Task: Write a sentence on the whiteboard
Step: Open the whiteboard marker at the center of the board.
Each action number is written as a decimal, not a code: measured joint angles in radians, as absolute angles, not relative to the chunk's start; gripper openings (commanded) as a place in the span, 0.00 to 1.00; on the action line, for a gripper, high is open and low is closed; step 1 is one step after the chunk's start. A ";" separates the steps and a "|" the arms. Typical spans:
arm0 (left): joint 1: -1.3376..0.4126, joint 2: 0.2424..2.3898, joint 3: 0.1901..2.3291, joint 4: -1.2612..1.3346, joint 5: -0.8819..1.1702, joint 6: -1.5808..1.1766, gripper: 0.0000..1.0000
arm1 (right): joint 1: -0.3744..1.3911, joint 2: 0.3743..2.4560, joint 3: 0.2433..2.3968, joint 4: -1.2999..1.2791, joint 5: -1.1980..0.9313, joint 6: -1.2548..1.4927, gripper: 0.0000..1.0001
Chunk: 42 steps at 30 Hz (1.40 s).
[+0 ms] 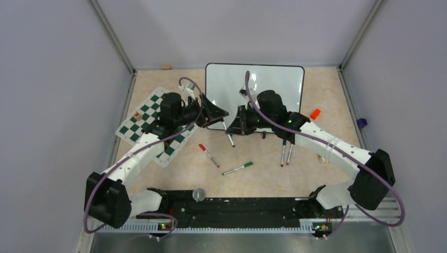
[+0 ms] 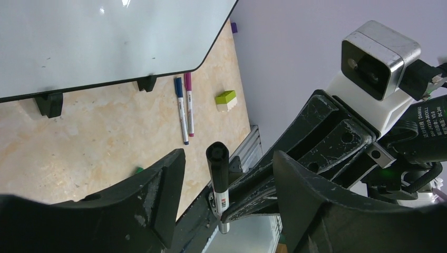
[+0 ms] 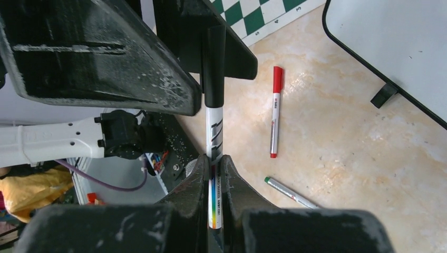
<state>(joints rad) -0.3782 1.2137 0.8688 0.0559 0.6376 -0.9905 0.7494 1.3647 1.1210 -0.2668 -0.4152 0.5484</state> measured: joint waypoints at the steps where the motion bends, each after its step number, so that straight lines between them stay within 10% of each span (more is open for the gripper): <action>1: -0.382 1.214 0.869 0.059 0.634 -0.994 0.62 | 0.751 1.367 1.122 -0.260 -0.418 0.550 0.00; 14: -0.393 1.213 0.869 0.060 0.616 -0.996 0.43 | 0.764 1.391 1.146 -0.249 -0.425 0.553 0.00; 19: -0.393 1.214 0.869 0.056 0.613 -0.987 0.05 | 0.764 1.396 1.150 -0.248 -0.430 0.552 0.00; 23: -0.392 1.221 0.871 0.060 0.613 -0.983 0.00 | 0.764 1.402 1.160 -0.257 -0.426 0.550 0.00; 28: -0.392 1.229 0.871 0.061 0.614 -0.981 0.00 | 0.764 1.403 1.161 -0.259 -0.414 0.551 0.57; 42: -0.393 1.207 0.863 0.226 0.601 -1.128 0.00 | 0.763 1.325 1.108 -0.080 -0.353 0.730 0.77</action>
